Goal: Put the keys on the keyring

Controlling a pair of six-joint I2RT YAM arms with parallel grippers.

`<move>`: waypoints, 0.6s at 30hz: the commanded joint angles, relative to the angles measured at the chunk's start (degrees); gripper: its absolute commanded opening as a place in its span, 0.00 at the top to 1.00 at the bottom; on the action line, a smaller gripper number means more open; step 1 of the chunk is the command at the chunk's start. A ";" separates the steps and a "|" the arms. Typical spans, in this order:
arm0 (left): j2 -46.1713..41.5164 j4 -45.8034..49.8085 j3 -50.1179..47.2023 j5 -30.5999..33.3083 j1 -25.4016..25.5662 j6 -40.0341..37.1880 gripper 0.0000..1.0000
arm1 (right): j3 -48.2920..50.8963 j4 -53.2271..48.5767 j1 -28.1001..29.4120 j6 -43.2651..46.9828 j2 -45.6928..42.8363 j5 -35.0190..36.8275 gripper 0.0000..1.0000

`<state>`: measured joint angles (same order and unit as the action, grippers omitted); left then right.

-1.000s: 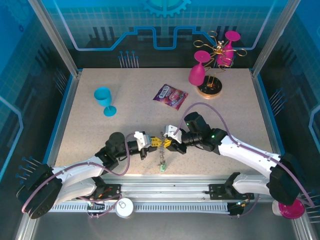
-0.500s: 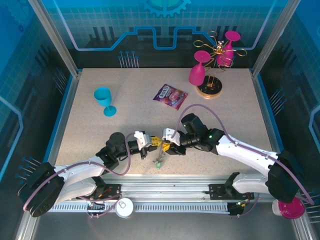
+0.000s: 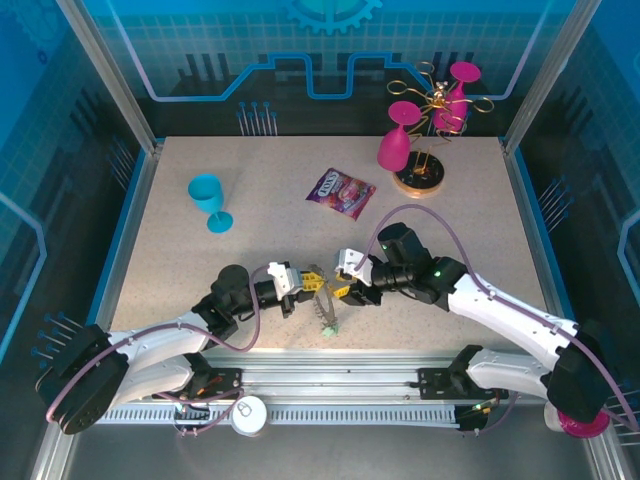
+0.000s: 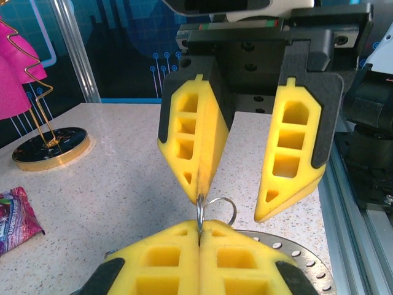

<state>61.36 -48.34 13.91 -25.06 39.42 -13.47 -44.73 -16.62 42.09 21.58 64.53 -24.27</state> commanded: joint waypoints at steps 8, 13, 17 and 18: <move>-0.55 -1.32 0.20 1.40 -0.29 -0.52 1.00 | -0.35 3.27 0.74 -3.20 -0.08 -0.92 0.70; -0.55 -0.39 0.61 2.36 -0.24 -0.73 1.00 | 0.07 4.87 1.41 -4.02 -0.56 1.48 0.70; -0.38 -0.19 0.82 2.90 -0.28 -0.72 1.00 | 0.26 5.79 2.02 -4.40 -0.22 1.88 0.70; -0.42 -0.17 0.84 3.00 -0.23 -0.70 1.00 | 0.32 6.00 2.10 -4.46 -0.09 1.96 0.70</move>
<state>61.36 -46.89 13.93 -22.81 39.42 -13.63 -44.71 -12.45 43.22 17.96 64.77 -22.90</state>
